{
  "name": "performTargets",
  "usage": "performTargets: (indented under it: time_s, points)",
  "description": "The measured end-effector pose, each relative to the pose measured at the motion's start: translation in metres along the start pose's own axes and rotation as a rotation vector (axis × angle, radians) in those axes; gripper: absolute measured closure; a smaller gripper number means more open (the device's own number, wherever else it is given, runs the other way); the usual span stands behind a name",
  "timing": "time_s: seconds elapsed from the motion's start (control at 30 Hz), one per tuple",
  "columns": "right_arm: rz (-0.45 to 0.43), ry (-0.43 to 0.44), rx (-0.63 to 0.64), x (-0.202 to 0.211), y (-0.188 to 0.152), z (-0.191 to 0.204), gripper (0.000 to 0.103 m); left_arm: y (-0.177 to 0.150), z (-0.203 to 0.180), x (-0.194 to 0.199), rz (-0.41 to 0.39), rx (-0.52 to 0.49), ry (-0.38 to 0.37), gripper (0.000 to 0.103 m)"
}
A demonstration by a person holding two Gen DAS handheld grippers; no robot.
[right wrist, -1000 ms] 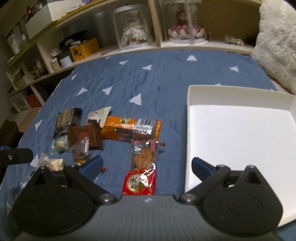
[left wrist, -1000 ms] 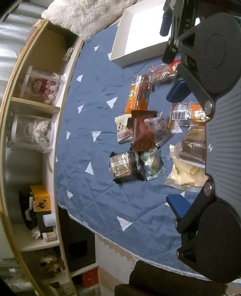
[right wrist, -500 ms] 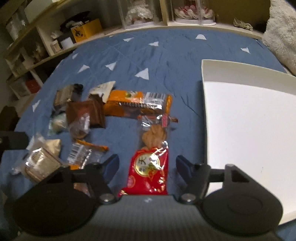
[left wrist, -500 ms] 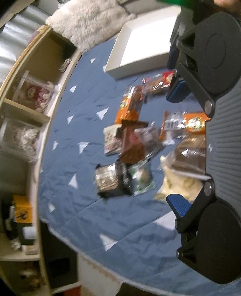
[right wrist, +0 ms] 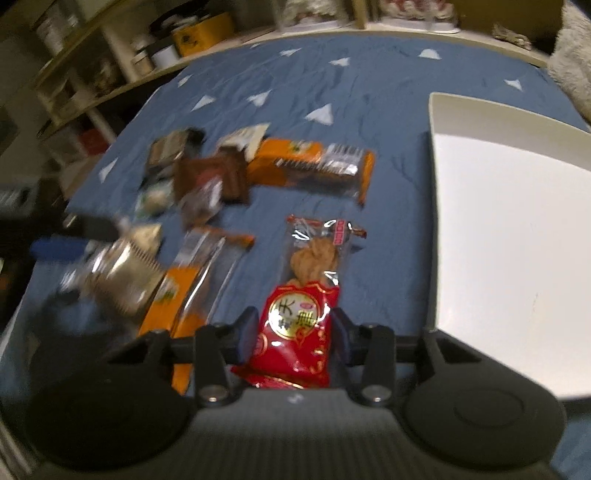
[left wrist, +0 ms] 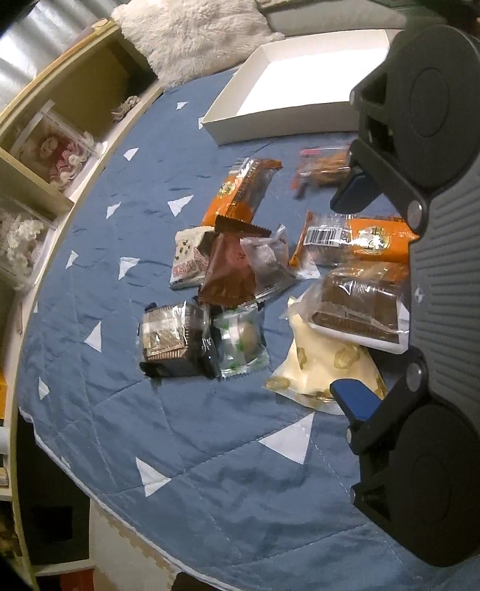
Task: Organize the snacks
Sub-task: 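Grasp the red cracker pack with the right tool while the left tool grasps the clear brown cake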
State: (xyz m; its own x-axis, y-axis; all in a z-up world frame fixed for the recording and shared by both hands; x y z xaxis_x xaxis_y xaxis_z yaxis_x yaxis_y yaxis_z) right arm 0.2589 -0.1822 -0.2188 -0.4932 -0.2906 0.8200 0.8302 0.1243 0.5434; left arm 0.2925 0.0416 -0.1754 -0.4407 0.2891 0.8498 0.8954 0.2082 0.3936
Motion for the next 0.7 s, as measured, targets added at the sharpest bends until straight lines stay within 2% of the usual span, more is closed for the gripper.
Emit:
performTargets:
  time_s: [0.13, 0.17, 0.3, 0.43, 0.5, 0.57, 0.7]
  points:
    - [0.045, 0.026, 0.020, 0.008, -0.019, 0.007, 0.053, -0.001, 0.001, -0.004, 0.024, 0.002, -0.018, 0.016]
    - [0.048, 0.037, 0.002, 0.010, -0.022, 0.007, 0.049, -0.002, 0.001, -0.006, 0.033, 0.001, -0.019, 0.019]
    - [0.050, 0.081, -0.122, 0.008, -0.019, 0.002, 0.046, -0.005, -0.003, -0.008, 0.050, -0.025, -0.029, 0.021]
    - [0.042, 0.094, -0.224, 0.000, -0.010, -0.008, 0.045, -0.006, -0.014, -0.007, 0.057, -0.052, -0.079, 0.023]
    - [0.043, 0.085, -0.229, -0.004, -0.009, -0.011, 0.044, -0.007, -0.022, -0.003, 0.060, -0.052, -0.142, 0.025]
    - [0.046, 0.066, -0.224, -0.006, -0.009, -0.013, 0.044, -0.008, -0.028, -0.001, 0.056, -0.070, -0.168, 0.025]
    - [0.048, 0.057, -0.209, -0.005, -0.010, -0.011, 0.042, -0.010, -0.031, -0.003, 0.063, -0.092, -0.149, 0.025]
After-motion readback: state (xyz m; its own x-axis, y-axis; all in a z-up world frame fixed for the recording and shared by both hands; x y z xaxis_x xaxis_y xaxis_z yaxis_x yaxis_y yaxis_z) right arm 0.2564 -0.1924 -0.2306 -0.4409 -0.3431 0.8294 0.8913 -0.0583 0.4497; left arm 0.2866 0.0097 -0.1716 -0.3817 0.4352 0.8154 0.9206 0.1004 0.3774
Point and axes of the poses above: each gripper's, at about its wrist camera, not at the fingertips, and x roughly against the way its jaws point, z to its left, y to its top, the point moved 9 cm from there along -x, roughly the way its jaws point, and after that the axes turned 1 degree about x, right-handed, at the moved point
